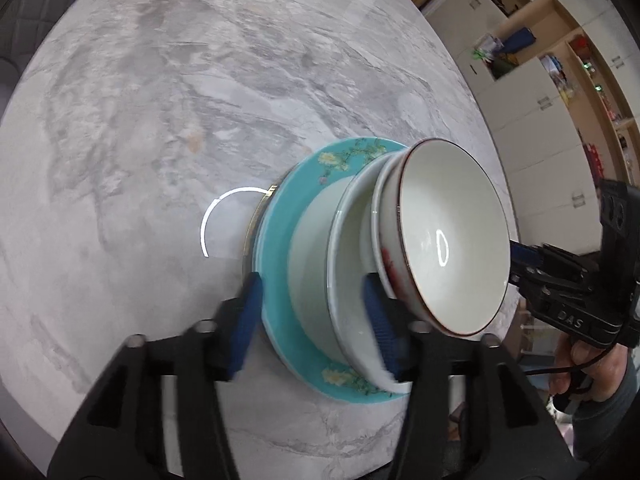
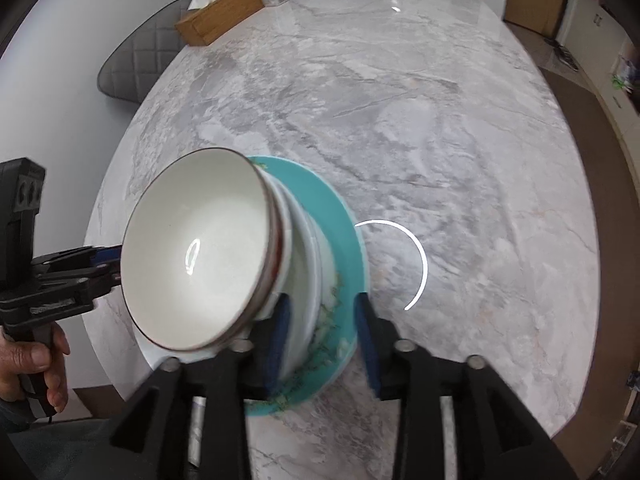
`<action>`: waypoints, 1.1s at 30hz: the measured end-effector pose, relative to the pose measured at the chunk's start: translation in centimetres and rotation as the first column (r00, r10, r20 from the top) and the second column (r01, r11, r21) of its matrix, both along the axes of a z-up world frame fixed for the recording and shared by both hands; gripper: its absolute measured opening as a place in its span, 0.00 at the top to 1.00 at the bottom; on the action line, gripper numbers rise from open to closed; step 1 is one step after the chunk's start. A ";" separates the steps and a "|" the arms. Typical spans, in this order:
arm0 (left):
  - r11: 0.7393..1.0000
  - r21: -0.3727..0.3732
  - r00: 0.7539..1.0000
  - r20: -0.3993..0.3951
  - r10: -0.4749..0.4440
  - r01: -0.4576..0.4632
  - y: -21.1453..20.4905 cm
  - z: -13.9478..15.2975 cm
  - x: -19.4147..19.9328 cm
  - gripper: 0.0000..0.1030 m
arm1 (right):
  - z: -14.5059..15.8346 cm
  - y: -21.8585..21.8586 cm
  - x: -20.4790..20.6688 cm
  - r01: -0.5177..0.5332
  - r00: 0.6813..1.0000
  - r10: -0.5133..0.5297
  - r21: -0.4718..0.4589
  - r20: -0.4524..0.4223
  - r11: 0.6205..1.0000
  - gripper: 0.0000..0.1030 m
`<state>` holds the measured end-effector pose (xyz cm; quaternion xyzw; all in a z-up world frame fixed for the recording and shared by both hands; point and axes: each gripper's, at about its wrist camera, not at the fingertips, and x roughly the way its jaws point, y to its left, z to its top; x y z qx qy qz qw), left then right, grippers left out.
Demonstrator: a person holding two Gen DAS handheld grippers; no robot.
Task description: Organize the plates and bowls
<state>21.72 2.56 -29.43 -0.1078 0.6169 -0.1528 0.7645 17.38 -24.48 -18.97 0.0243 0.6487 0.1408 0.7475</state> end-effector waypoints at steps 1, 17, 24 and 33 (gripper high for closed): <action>1.000 -0.011 1.000 0.006 0.015 -0.015 0.5 0.5 -0.3 0.41 | 0.5 -0.4 -0.3 0.009 1.000 -0.009 0.002 0.008 1.000 0.49; 0.957 0.157 0.955 0.208 0.210 -0.245 -0.4 10.0 -9.9 0.00 | 7.2 -3.1 -4.6 0.025 0.983 -0.033 0.047 0.181 0.999 0.00; 0.932 0.161 0.921 0.279 0.272 -0.324 -3.6 14.3 -16.8 0.00 | 10.7 -4.5 -7.7 0.003 0.974 -0.011 0.035 0.227 0.999 0.00; 0.920 0.176 0.891 0.366 0.270 -0.351 -4.8 19.0 -21.8 0.00 | 17.9 -3.8 -12.4 0.028 0.954 -0.005 -0.072 0.301 0.997 0.00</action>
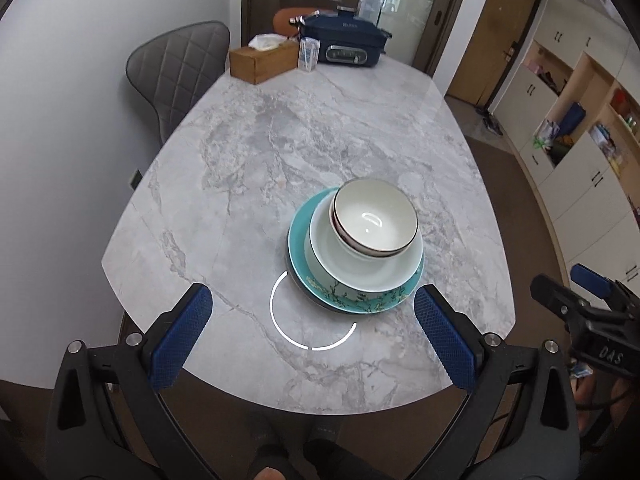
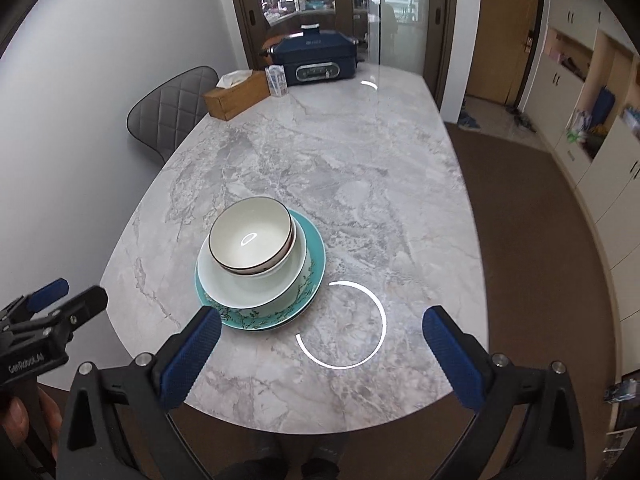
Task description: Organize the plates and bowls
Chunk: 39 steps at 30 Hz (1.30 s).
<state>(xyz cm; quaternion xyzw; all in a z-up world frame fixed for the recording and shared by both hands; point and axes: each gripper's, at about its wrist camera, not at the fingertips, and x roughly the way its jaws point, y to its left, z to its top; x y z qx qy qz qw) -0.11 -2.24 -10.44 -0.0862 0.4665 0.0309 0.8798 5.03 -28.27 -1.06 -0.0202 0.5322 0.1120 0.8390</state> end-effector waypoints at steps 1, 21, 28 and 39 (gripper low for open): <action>1.000 -0.006 1.000 0.018 -0.005 0.005 0.2 0.6 -0.4 0.00 | 0.8 0.4 -0.6 0.006 1.000 -0.005 -0.017 0.016 1.000 0.00; 0.999 0.045 0.989 0.147 -0.029 0.023 2.1 6.7 -8.0 0.01 | 7.7 5.1 -8.1 0.045 0.990 -0.041 -0.031 0.135 0.998 0.00; 0.998 0.045 0.980 0.191 -0.053 0.045 1.9 8.0 -9.0 0.01 | 8.0 5.2 -8.4 0.038 0.989 -0.034 -0.028 0.144 0.999 0.00; 0.997 0.011 0.977 0.196 -0.080 0.079 1.1 9.4 -9.4 0.01 | 8.6 4.6 -8.5 0.051 0.987 -0.045 -0.029 0.155 0.998 0.00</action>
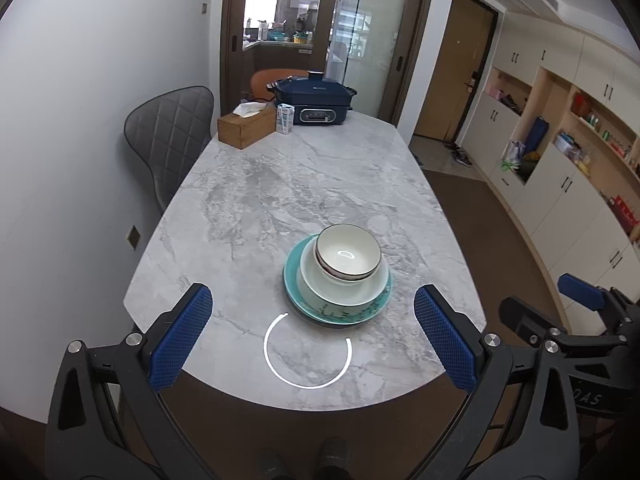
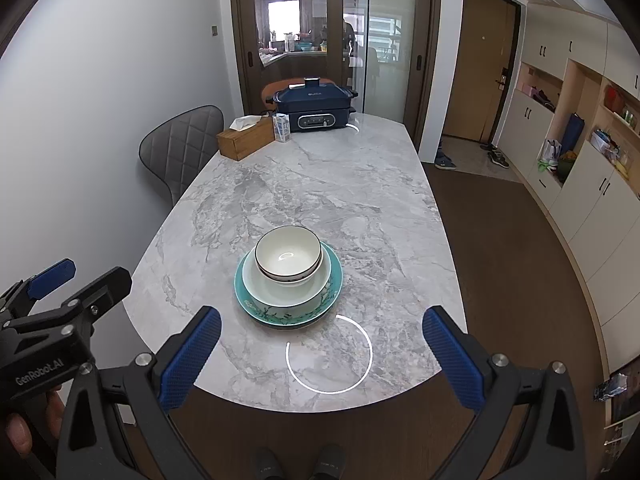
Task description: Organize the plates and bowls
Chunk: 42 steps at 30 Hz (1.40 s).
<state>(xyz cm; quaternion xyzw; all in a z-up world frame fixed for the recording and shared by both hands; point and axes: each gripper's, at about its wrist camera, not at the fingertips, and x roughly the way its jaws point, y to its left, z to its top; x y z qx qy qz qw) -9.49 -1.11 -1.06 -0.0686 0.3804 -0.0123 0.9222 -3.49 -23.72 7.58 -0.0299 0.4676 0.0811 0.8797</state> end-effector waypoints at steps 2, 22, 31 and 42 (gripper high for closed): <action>1.000 -0.014 1.000 -0.015 0.007 -0.007 0.1 -0.1 0.3 0.01 | 0.0 0.0 0.0 -0.001 1.000 0.001 0.002 0.002 1.000 0.00; 0.999 0.034 0.995 -0.093 0.037 -0.034 -0.6 -1.6 0.5 0.01 | 0.2 -0.1 -0.1 -0.009 1.000 0.009 -0.009 0.002 1.000 0.00; 0.999 0.029 0.995 -0.100 0.030 -0.028 -0.7 -1.7 0.8 0.01 | 0.3 -0.7 0.2 -0.018 1.000 0.019 -0.019 0.012 1.000 0.00; 0.993 0.119 0.992 -0.126 0.030 -0.015 -1.8 -2.1 1.2 0.01 | 0.5 -1.2 0.7 -0.021 1.000 0.021 -0.011 0.017 1.000 0.00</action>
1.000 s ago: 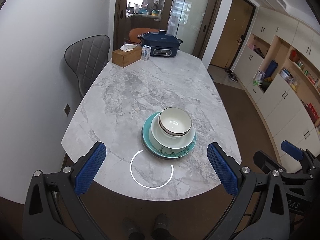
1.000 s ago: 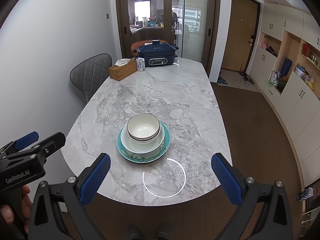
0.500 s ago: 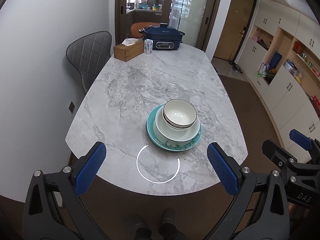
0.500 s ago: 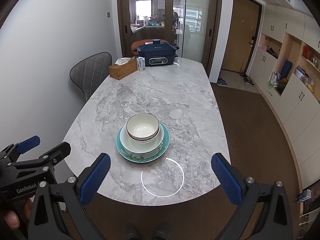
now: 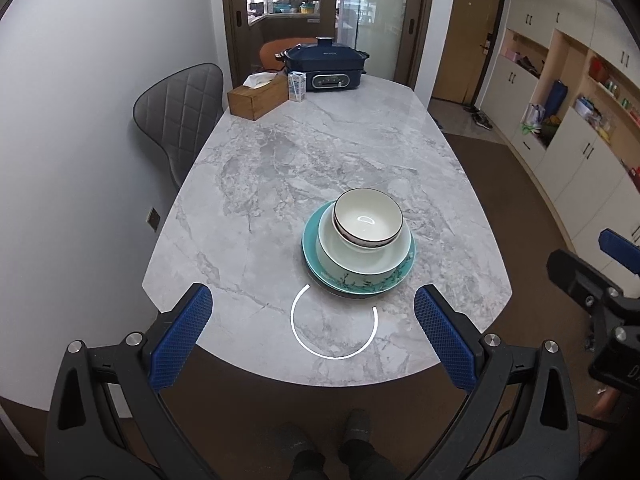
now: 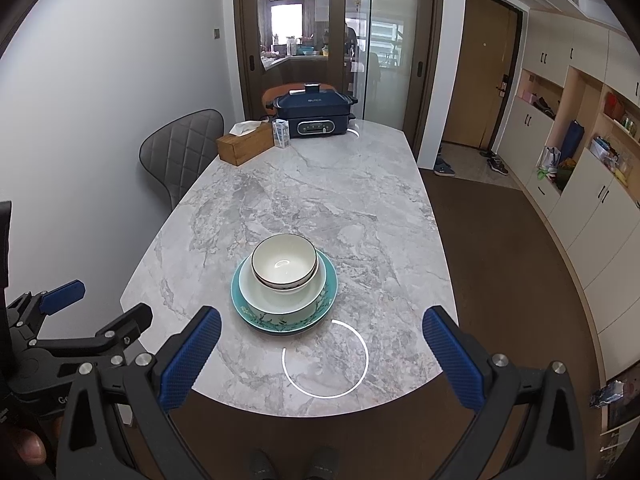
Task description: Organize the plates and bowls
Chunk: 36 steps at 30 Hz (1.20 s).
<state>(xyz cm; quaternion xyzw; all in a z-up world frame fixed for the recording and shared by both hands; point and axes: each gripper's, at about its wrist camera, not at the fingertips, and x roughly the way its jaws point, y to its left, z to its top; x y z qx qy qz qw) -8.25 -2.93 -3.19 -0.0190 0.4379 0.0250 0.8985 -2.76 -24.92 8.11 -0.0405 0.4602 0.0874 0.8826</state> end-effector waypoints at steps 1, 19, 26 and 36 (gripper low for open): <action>1.000 0.001 1.000 0.004 0.012 -0.012 0.2 0.0 0.0 0.01 | 0.0 -0.1 0.1 0.002 1.000 -0.002 0.001 0.000 1.000 0.00; 0.999 -0.027 0.999 0.040 0.028 -0.027 0.9 1.1 0.2 0.01 | -0.1 0.1 0.4 -0.007 1.000 0.007 0.001 -0.007 1.000 0.00; 0.999 -0.032 0.999 0.034 0.020 -0.019 1.1 1.0 0.3 0.01 | 0.0 0.3 0.4 -0.008 1.000 0.008 0.002 -0.009 1.000 0.00; 0.999 -0.034 0.999 0.028 0.029 -0.028 1.6 0.8 0.6 0.01 | -0.2 0.3 0.7 -0.011 1.000 0.011 0.001 -0.014 1.000 0.00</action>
